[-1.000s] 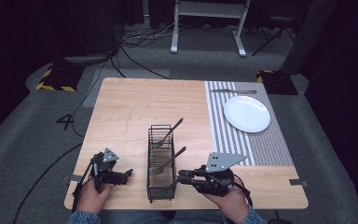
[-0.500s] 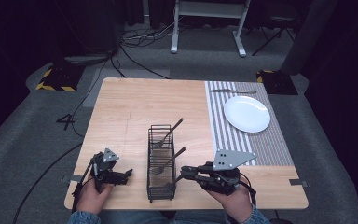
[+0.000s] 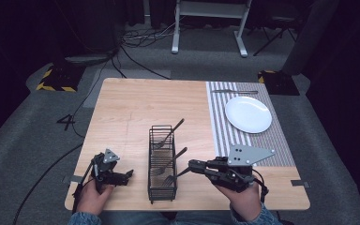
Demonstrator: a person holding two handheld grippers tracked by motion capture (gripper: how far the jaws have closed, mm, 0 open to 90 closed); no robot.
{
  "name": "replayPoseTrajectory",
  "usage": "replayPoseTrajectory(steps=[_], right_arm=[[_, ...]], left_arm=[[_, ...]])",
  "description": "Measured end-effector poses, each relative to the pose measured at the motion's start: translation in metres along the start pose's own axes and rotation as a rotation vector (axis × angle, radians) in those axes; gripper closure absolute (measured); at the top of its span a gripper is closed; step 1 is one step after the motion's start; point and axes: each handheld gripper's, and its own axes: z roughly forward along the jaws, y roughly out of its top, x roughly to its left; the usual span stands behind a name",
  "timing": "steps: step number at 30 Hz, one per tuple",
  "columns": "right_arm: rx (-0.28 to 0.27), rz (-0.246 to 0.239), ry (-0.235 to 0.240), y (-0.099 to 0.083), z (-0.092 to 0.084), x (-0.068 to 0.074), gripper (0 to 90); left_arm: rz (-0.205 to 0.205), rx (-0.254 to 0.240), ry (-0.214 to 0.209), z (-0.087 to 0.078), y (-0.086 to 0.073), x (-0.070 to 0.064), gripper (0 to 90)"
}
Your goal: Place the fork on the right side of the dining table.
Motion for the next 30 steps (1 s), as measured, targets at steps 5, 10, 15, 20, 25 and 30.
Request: replayPoseTrajectory(steps=[5, 10, 15, 20, 25, 30], right_arm=[[-0.039, 0.008, 0.026, 0.007, -0.012, 0.0, 86.6], [-0.063, 0.011, 0.033, 0.013, -0.024, 0.002, 86.6], [-0.087, 0.01, 0.017, 0.017, -0.04, -0.001, 86.6], [-0.111, 0.009, -0.028, 0.019, -0.056, -0.006, 86.6], [-0.119, 0.001, -0.074, 0.02, -0.069, -0.01, 86.6], [-0.12, -0.003, -0.121, 0.021, -0.078, -0.015, 86.6]], left_arm=[[-0.002, -0.002, 0.0, 0.0, 0.0, 0.0, 1.5], [-0.002, -0.003, 0.0, 0.0, 0.0, 0.0, 1.4], [0.001, 0.001, 0.001, 0.0, 0.0, 0.0, 1.2], [0.004, 0.001, 0.001, 0.0, 0.0, 0.0, 1.2], [0.001, 0.001, 0.001, 0.0, 0.0, 0.0, 1.2], [0.001, 0.0, 0.001, 0.0, 0.0, 0.0, 1.2]])
